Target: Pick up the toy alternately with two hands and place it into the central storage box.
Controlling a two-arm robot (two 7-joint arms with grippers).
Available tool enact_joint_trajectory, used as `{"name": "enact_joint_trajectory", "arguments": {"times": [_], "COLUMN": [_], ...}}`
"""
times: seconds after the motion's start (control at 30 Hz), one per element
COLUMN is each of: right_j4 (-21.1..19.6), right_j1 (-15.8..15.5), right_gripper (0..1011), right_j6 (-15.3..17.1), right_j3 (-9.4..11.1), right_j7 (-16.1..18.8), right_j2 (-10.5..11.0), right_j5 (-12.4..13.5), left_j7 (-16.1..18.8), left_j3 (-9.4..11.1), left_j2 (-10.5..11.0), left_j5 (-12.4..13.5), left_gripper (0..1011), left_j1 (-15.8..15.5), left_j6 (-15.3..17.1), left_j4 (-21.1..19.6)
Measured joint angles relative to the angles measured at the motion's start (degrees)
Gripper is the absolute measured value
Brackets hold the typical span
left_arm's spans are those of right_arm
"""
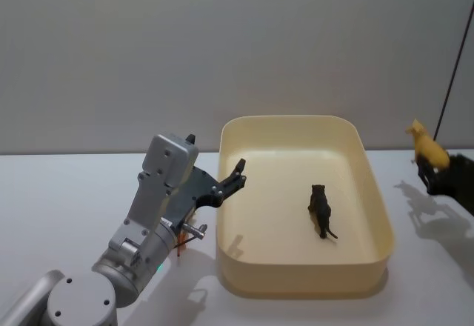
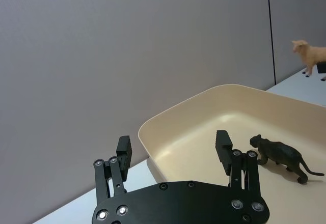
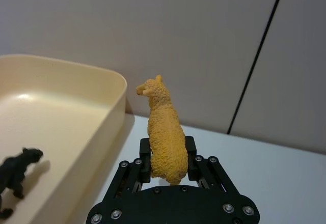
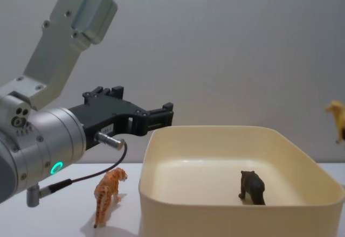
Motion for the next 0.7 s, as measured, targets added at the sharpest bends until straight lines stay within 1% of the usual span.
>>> {"name": "enact_joint_trajectory", "arguments": {"times": [0.2, 0.3, 0.43, 0.53, 0.57, 0.7], "right_j4": [-0.3, 0.3, 1.5, 3.0, 3.0, 5.1], "right_j1": [2.2, 3.7, 5.5, 7.2, 7.2, 9.2], "right_gripper": [358, 358, 358, 358, 358, 358], "right_j6": [-0.3, -0.1, 0.6, 1.3, 1.3, 1.9], "right_j3": [-0.6, -1.0, -1.7, -2.7, -2.7, -3.9], "right_j7": [1.2, 1.9, 2.9, 4.0, 4.0, 5.0], "right_j2": [-1.1, -1.9, -2.8, -4.0, -4.0, -5.4], "right_j5": [0.4, 0.3, -0.3, -1.2, -1.2, -2.5], "left_j7": [0.0, 0.0, 0.0, 0.0, 0.0, 0.0], "left_j3": [0.0, 0.0, 0.0, 0.0, 0.0, 0.0], "left_j2": [0.0, 0.0, 0.0, 0.0, 0.0, 0.0], "left_j5": [0.0, 0.0, 0.0, 0.0, 0.0, 0.0], "left_gripper": [1001, 1001, 1001, 1001, 1001, 1001], "left_j1": [0.0, 0.0, 0.0, 0.0, 0.0, 0.0], "left_j6": [0.0, 0.0, 0.0, 0.0, 0.0, 0.0], "left_j4": [0.0, 0.0, 0.0, 0.0, 0.0, 0.0]}}
